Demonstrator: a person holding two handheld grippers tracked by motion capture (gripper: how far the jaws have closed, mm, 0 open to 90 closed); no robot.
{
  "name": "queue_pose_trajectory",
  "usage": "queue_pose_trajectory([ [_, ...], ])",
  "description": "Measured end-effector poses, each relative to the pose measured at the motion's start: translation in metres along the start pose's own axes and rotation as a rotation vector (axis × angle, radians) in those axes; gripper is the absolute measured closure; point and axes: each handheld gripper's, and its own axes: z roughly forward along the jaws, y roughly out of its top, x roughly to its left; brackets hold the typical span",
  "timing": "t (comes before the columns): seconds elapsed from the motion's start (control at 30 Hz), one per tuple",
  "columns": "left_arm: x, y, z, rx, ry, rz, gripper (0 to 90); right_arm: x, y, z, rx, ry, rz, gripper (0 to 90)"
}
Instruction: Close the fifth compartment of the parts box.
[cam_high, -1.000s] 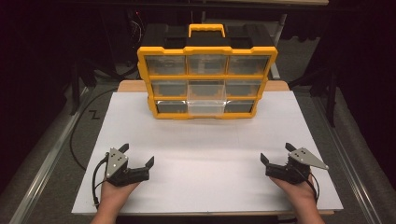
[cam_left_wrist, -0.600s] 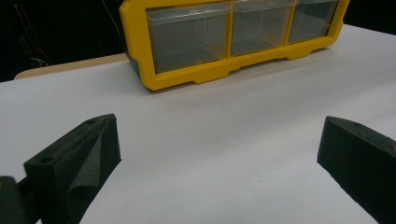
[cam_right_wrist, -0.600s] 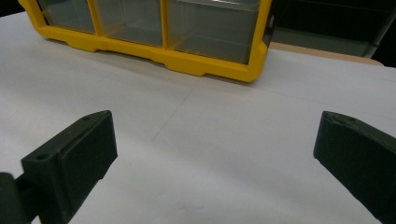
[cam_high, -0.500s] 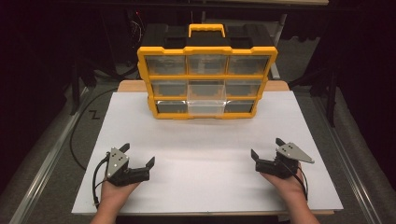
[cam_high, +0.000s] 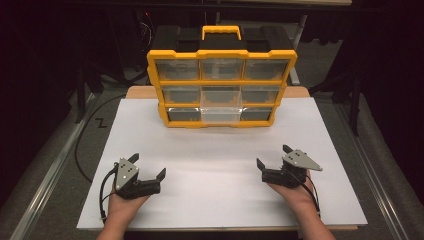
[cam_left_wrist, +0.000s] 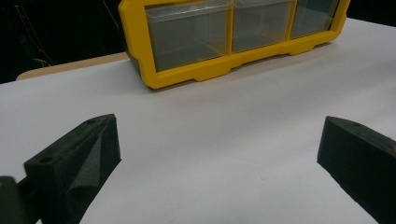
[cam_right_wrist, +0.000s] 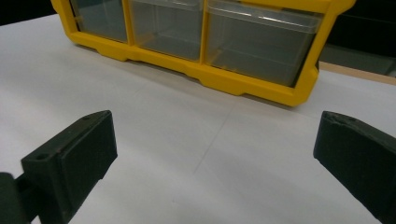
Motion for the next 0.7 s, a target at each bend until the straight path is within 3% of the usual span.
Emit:
queue_pose_trajectory([
  [0.7,0.000,0.000,0.000,-0.004,0.001,0.003,0.1,0.027,0.015,0.031,-0.019,0.051,0.004,1.1],
])
